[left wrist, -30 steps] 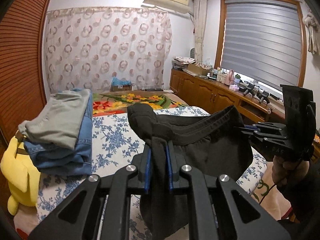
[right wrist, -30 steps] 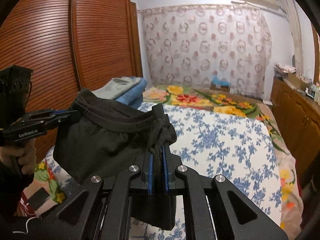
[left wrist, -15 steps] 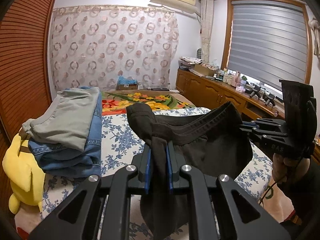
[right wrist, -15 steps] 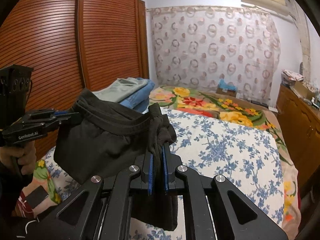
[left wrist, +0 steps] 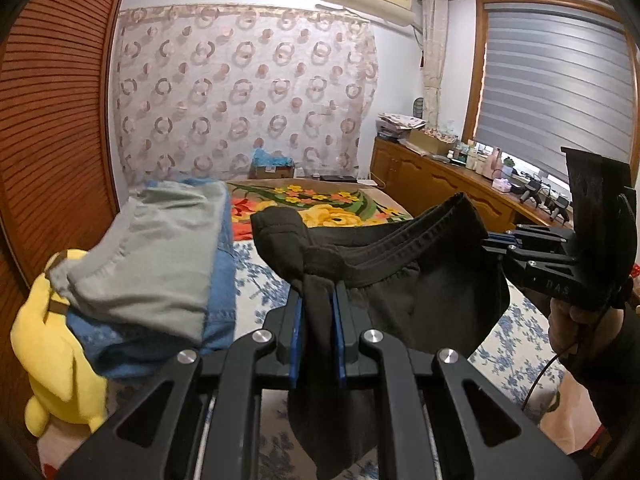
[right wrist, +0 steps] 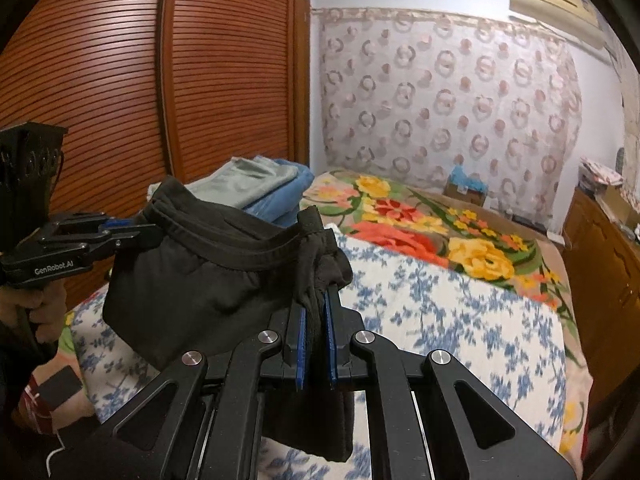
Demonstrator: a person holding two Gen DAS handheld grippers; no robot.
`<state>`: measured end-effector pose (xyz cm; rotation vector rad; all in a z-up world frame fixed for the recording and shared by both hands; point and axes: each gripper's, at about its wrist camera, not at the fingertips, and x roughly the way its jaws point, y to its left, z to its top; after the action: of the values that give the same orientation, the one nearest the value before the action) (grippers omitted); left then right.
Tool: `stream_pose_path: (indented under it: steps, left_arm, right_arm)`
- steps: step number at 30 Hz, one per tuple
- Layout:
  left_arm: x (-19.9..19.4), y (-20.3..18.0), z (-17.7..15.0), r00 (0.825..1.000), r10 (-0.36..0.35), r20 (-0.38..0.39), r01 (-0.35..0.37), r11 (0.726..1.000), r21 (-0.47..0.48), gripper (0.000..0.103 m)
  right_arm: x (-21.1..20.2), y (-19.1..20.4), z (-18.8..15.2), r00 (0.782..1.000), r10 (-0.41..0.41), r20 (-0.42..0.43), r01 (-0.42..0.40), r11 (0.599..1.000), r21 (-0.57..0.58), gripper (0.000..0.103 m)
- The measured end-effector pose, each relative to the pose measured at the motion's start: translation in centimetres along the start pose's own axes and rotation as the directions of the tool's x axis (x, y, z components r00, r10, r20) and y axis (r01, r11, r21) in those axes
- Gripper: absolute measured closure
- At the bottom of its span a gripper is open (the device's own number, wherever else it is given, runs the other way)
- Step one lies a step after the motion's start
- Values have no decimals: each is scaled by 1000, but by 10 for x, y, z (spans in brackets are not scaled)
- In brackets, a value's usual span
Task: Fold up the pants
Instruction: 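Carry the lifted black pants with both tools toward the stack of jeans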
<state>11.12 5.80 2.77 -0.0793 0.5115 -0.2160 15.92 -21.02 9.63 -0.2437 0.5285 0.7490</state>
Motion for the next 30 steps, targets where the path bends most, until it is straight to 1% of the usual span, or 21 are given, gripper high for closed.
stream_pose_path:
  steps: [7,11,15,19,23,30]
  left_arm:
    - [-4,17,20,999,37,38,-37,999,3,92]
    - [-5,26,30,997,62,55,-63,998,11,92]
    - [-8,33,43,992,98,81,-100,994,32,92]
    - [-8,46,55,986,130,100,-134,990,32,92]
    - [-6,62,60,980,168,109,-171,985,17,92]
    - [-4,85,56,973,200,120,-197,980,-35,92]
  right_arm:
    - [22,-2,25,1000,20,16,-20,999,-25,98]
    - [35,0,43,999,22,49,-19,998,-60,98]
    - [54,-2,60,997,33,64,-30,998,-58,98]
    - [73,-2,81,995,48,83,-42,996,-73,98]
    - [88,1,102,992,62,107,-50,993,-111,98]
    - [115,10,127,990,78,114,-57,982,-178,98]
